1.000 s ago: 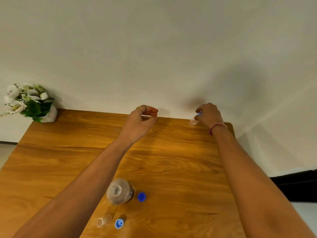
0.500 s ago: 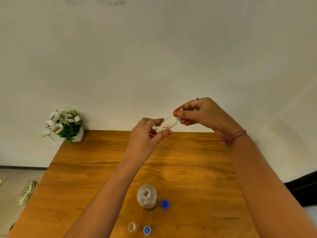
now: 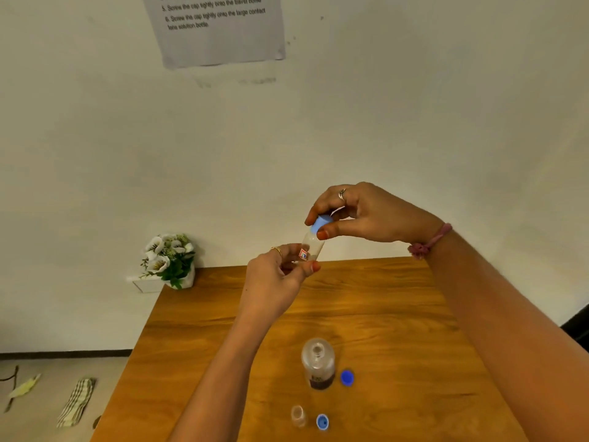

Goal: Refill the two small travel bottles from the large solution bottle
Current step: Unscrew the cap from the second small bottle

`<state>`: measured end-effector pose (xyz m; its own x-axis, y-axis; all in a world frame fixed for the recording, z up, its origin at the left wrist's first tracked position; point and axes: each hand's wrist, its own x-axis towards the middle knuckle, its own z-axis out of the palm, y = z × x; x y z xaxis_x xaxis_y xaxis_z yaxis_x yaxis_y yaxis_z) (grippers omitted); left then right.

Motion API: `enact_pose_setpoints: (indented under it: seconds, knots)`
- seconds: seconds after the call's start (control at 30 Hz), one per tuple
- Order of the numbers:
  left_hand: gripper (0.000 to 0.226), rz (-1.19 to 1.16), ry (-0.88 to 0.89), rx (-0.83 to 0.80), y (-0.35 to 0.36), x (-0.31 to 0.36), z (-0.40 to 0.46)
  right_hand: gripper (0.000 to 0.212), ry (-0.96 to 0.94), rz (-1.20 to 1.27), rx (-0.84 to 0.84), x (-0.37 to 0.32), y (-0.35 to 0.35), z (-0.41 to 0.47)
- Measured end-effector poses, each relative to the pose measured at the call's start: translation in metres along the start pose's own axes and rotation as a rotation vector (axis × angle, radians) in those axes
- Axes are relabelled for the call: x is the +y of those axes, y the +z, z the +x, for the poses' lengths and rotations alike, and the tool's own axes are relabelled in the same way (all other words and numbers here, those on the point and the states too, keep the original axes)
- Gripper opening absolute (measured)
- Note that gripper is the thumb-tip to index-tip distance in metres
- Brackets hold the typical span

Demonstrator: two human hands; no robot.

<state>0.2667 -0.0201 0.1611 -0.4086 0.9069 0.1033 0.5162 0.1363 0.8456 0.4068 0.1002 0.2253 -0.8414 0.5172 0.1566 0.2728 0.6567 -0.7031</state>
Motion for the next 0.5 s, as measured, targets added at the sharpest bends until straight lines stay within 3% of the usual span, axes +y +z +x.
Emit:
enact_pose_setpoints:
  seconds: [0.07,0.2,0.27,0.37,0.5]
  knots:
    - [0.038,-0.026,-0.006,0.005,-0.006,-0.002,-0.006,0.033,0.019,0.026,-0.057,-0.009,-0.002,-0.001]
    - [0.041,-0.053,-0.007,0.029,-0.013,-0.002,-0.017,0.078,0.186,-0.115,-0.148,-0.032,-0.007,-0.002]
    - [0.041,-0.065,0.005,0.05,-0.016,-0.002,-0.02,0.07,0.254,-0.21,-0.116,-0.042,-0.003,0.001]
    - [0.042,-0.056,0.005,0.067,-0.02,-0.002,-0.024,0.039,0.174,-0.233,-0.124,-0.052,-0.001,0.002]
    - [0.042,-0.071,-0.012,0.079,-0.025,-0.005,-0.026,0.057,0.218,-0.239,-0.169,-0.062,-0.01,0.0]
